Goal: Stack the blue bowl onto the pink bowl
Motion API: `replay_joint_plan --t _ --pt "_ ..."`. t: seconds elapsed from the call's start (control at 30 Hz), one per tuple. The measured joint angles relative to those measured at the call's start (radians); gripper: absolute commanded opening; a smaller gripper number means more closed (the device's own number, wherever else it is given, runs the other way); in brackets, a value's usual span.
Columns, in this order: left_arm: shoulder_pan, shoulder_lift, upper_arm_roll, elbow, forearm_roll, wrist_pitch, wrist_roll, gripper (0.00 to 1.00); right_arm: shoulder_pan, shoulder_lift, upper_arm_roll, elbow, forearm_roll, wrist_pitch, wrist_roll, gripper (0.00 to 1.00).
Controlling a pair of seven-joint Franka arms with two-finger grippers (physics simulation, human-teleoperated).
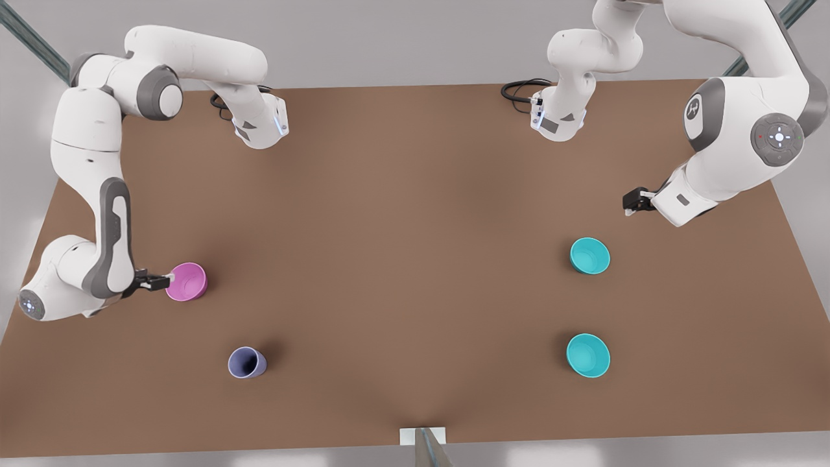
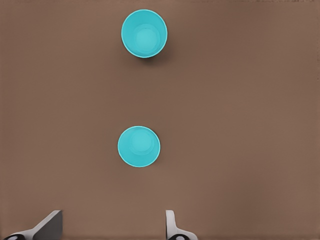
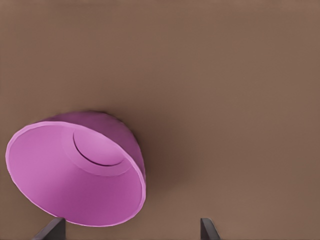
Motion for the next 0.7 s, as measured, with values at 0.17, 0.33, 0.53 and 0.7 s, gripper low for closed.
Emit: replay_joint_plan --t 0.17,0.33,0.53,0.7 --pt "0.001 0.002 0.0 -0.001 0.0 0.0 0.002 1.0 -0.005 0.008 0.0 -0.059 0.056 0.114 -0.048 1.0" --pt "0.0 0.005 -0.001 0.0 0.0 0.0 0.003 1.0 -0.019 0.019 0.0 -0.131 0.08 0.178 -0.091 0.95" --pt "-0.001 0.004 -0.002 0.0 0.001 0.0 0.004 1.0 -0.021 0.019 0.0 -0.137 0.107 0.2 -0.132 0.34" --pt "-0.002 0.002 -0.004 0.007 0.001 -0.001 0.004 1.0 -0.019 0.015 0.001 -0.129 0.114 0.193 -0.156 0.21"
